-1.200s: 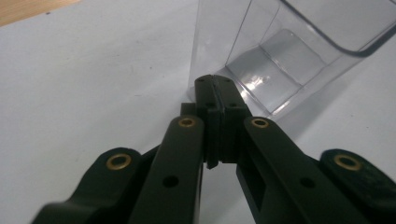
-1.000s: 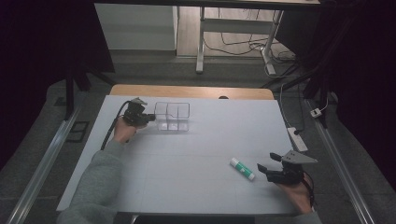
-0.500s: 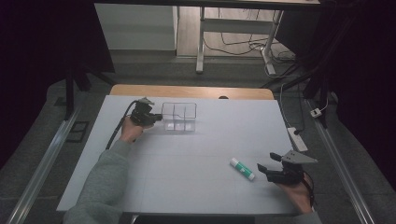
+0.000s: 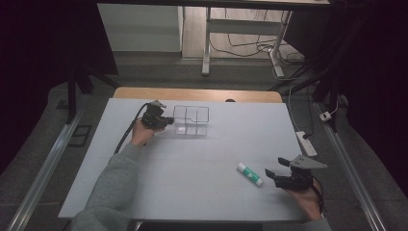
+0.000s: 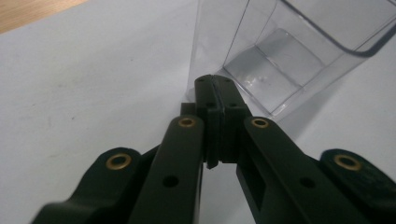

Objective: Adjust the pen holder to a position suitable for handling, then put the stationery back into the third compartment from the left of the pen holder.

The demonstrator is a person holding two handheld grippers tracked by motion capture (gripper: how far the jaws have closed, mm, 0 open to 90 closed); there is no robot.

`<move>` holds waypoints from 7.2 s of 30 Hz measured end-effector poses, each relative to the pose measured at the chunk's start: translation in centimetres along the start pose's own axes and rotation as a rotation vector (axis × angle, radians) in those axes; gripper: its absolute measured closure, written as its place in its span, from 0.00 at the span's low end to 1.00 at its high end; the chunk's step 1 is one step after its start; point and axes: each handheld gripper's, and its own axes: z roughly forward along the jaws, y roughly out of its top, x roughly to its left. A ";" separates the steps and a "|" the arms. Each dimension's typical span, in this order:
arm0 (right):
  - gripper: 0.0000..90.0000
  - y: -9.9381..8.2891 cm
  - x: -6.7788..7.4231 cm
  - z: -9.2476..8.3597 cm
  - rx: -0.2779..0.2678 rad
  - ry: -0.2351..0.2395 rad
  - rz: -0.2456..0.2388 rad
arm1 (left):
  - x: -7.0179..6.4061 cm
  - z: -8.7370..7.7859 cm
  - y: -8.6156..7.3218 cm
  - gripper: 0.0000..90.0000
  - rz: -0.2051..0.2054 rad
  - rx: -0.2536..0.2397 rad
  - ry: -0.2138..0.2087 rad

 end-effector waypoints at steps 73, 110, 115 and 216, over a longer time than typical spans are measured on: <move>0.29 0.0 0.5 0.1 0.013 0.019 -0.026 | -8.3 -12.1 -14.0 0.34 0.049 -0.108 0.047; 0.29 3.0 1.6 1.0 0.099 0.068 -0.041 | -8.2 -12.5 -14.9 0.31 0.049 -0.092 0.057; 0.30 4.3 2.0 1.6 0.145 0.087 -0.052 | -8.1 -12.4 -14.9 0.31 0.048 -0.088 0.056; 0.72 12.3 5.1 4.9 0.068 0.131 -0.083 | -8.1 -11.9 -14.9 0.32 0.072 -0.069 0.079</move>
